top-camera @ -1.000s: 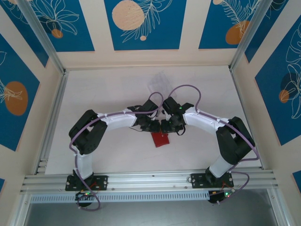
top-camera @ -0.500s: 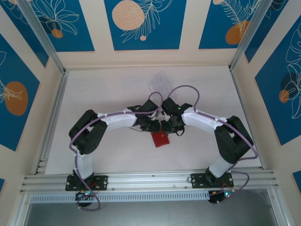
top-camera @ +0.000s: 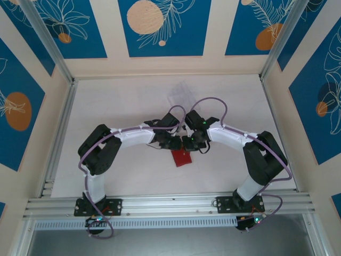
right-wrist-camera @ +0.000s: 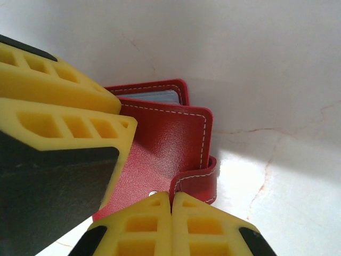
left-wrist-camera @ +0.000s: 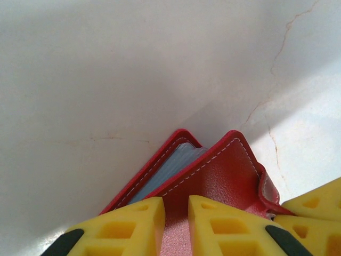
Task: Put the credit cards into the card holder
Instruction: Close the button on the card holder.
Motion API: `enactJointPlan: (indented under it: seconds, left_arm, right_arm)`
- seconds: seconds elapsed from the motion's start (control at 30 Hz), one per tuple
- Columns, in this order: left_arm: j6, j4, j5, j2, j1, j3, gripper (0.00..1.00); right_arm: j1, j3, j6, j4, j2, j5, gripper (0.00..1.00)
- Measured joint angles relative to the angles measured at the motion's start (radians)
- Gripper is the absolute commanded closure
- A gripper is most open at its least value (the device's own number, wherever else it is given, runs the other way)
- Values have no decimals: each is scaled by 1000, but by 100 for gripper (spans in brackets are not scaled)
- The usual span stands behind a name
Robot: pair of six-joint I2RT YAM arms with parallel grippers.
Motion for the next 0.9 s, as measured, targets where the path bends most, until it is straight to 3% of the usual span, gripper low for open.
enactJointPlan:
  seconds: [0.4,0.9]
  left_arm:
    - [0,5,0,0,-3,-3,79]
    - [0,6,-5,0,-3,-8,79]
  right_arm:
    - [-46,-48,18,84,24,-163,87]
    - [-69,-66,34,106,35,-215,79]
